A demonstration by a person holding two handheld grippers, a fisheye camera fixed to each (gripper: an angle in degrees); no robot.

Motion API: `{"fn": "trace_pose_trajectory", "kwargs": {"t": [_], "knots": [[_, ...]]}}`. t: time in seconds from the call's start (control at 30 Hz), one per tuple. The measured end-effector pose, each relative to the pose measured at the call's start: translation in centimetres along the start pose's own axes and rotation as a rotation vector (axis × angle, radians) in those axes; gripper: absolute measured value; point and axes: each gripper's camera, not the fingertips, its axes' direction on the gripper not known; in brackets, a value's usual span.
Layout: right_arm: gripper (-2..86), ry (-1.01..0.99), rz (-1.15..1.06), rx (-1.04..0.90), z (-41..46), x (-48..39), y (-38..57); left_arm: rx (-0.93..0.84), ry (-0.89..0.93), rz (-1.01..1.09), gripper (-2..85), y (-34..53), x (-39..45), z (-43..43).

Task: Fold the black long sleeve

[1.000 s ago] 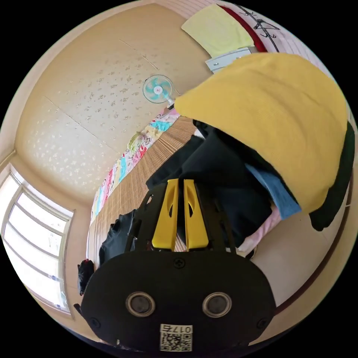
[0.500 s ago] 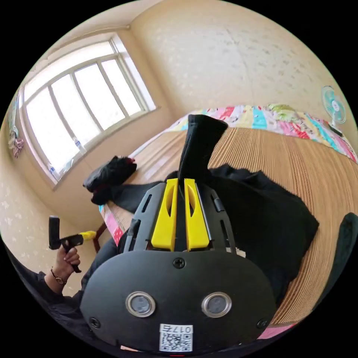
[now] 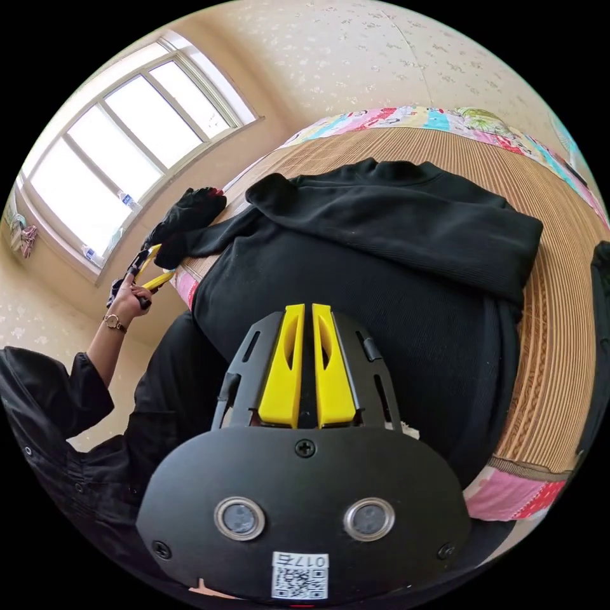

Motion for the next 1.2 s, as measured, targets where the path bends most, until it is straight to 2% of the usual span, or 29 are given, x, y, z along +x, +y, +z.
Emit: {"fn": "trace_pose_trajectory", "kwargs": {"t": [0.1,0.27,0.4,0.57,0.63,0.77,0.87,0.9,0.97,1.03,1.1,1.2], "knots": [[0.9,-0.048,0.043,0.022,-0.6,2.6,1.0,-0.022,0.045,-0.031,16.8,-0.3,-0.3,2.1],[0.5,-0.059,0.054,0.047,-0.3,4.5,2.1,-0.078,-0.014,0.058,13.0,0.6,1.7,5.8],[0.4,-0.004,-0.074,0.069,0.1,5.0,3.5,-0.162,0.012,0.037,3.5,1.8,2.0,8.2],[0.3,0.030,-0.090,0.084,0.4,5.9,4.3,-0.009,-0.108,0.516,0.4,7.4,15.0,4.7],[0.3,-0.014,-0.064,0.105,0.4,7.2,4.6,0.137,-0.037,0.699,0.1,10.3,21.2,1.8],[0.3,-0.093,-0.010,0.140,0.5,9.3,5.1,0.160,0.075,0.910,0.2,13.8,29.1,1.8],[0.3,-0.128,0.012,0.152,0.8,10.3,5.1,0.010,0.190,1.125,0.8,19.8,34.4,7.0],[0.3,-0.136,0.017,0.156,1.0,10.6,5.1,-0.103,0.200,1.194,1.2,23.3,36.0,10.4],[0.3,-0.145,0.021,0.163,1.2,10.9,5.1,-0.333,0.181,1.358,2.2,30.4,37.7,16.5],[0.4,-0.158,0.027,0.162,1.6,11.2,4.8,-0.759,0.110,1.575,4.1,41.8,37.1,25.0],[0.4,-0.170,0.036,0.151,1.9,11.4,4.4,-0.933,0.014,1.590,5.2,47.8,34.2,29.1],[0.6,-0.183,0.060,0.117,1.9,11.4,3.9,-0.984,-0.013,1.437,6.4,50.5,29.7,30.7]]}}
